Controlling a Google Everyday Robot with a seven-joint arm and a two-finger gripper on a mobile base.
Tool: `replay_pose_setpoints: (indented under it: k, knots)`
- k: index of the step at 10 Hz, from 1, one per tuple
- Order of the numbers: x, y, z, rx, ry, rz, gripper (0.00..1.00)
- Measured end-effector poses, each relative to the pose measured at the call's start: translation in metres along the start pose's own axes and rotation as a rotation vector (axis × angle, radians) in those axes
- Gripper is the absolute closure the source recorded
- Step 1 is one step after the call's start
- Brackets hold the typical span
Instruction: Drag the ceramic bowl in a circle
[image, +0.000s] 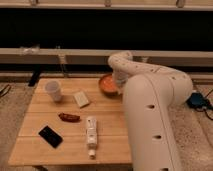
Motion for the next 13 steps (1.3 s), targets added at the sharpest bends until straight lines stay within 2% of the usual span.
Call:
replay_pose_setpoints:
  k: [2, 5, 8, 10, 13]
  knots:
    - [-0.029, -0.001, -0.007, 0.018, 0.001, -0.079, 1.00]
    - [-0.060, 0.010, -0.013, 0.033, -0.010, -0.153, 1.00]
    - [-0.081, 0.039, -0.008, 0.013, -0.040, -0.178, 1.00]
    - [-0.071, 0.068, 0.006, -0.027, -0.054, -0.152, 1.00]
    - [-0.045, 0.111, 0.024, -0.080, -0.066, -0.066, 1.00]
